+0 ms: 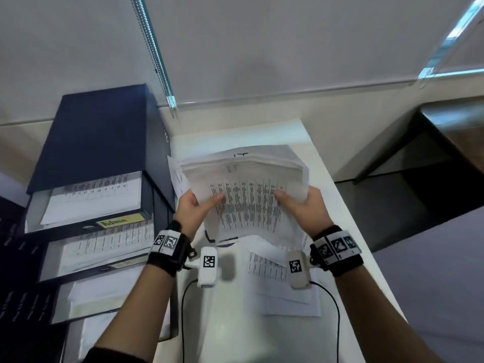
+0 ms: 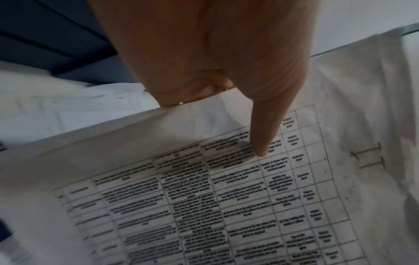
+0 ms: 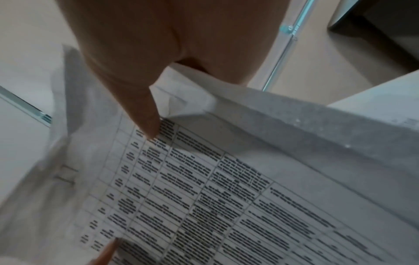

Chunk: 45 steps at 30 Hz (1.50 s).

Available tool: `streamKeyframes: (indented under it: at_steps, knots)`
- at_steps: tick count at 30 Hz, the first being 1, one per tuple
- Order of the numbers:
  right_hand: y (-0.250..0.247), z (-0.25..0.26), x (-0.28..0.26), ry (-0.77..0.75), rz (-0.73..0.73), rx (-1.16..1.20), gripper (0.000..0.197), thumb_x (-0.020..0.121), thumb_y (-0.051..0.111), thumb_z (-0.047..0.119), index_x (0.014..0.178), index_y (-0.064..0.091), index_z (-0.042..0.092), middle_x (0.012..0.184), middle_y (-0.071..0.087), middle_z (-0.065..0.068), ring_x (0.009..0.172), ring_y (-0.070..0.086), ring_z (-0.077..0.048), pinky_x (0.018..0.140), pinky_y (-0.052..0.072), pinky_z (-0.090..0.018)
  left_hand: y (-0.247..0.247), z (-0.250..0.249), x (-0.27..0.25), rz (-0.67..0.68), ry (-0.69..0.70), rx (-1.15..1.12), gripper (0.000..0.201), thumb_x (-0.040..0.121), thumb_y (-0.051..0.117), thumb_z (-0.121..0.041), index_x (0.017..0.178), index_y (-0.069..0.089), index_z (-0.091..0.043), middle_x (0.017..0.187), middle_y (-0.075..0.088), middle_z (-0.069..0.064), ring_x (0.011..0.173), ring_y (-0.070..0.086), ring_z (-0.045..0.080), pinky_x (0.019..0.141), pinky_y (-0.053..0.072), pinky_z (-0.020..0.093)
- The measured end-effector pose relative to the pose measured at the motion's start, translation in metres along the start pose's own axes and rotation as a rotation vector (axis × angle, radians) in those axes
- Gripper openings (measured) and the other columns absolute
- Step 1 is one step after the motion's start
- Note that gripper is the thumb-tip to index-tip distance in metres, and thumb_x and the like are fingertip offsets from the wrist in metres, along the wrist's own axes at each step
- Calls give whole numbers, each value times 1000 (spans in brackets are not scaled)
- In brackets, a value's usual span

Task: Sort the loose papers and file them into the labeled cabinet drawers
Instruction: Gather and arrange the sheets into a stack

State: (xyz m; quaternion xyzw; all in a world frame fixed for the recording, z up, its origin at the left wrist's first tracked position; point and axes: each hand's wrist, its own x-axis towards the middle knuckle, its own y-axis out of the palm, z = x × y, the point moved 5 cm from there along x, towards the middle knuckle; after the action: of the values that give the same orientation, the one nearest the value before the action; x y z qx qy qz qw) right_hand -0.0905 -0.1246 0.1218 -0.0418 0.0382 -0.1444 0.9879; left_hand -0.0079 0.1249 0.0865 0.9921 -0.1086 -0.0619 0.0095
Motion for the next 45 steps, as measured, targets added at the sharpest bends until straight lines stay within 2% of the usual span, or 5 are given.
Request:
streamKeyframes:
  at_steps: [7, 12, 31, 37, 45]
  knots:
    - [-5, -62, 2, 111, -38, -275, 17, 80, 77, 21, 93, 71, 29, 88, 74, -2, 80, 70, -26, 71, 59, -42, 11, 28, 0, 76, 11, 101, 40, 79, 77, -5, 117, 65, -8, 109, 68, 4, 97, 66, 18, 76, 54, 17]
    - [-5, -67, 0, 134, -115, -388, 5, 89, 66, 4, 86, 69, 1, 66, 60, 4, 55, 52, -4, 48, 40, -13, 13, 33, 1, 42, -34, 113, 26, 81, 79, -29, 105, 70, -31, 105, 73, -4, 104, 68, 16, 88, 54, 31]
    - [-21, -54, 2, 213, -190, -88, 27, 79, 80, 11, 103, 70, 8, 97, 74, -1, 88, 71, -15, 75, 57, -30, 22, -13, 7, 75, 28, 128, 35, 82, 78, -20, 107, 60, -3, 86, 71, 3, 80, 68, 18, 76, 57, 38]
    - [0, -67, -5, 262, -107, -407, 28, 83, 76, 20, 107, 64, 14, 90, 64, 1, 87, 62, -21, 72, 45, -27, 5, 26, -1, 92, -82, 349, 65, 68, 74, -67, 113, 69, -20, 108, 72, 1, 103, 66, 28, 90, 54, 38]
    - [62, 16, -24, 73, 93, -301, 35, 91, 66, 32, 90, 60, -2, 74, 59, -10, 64, 54, -20, 55, 47, -28, -59, -28, -38, -82, -33, 309, 70, 83, 63, -61, 137, 48, -21, 136, 58, 0, 122, 56, 13, 102, 46, 37]
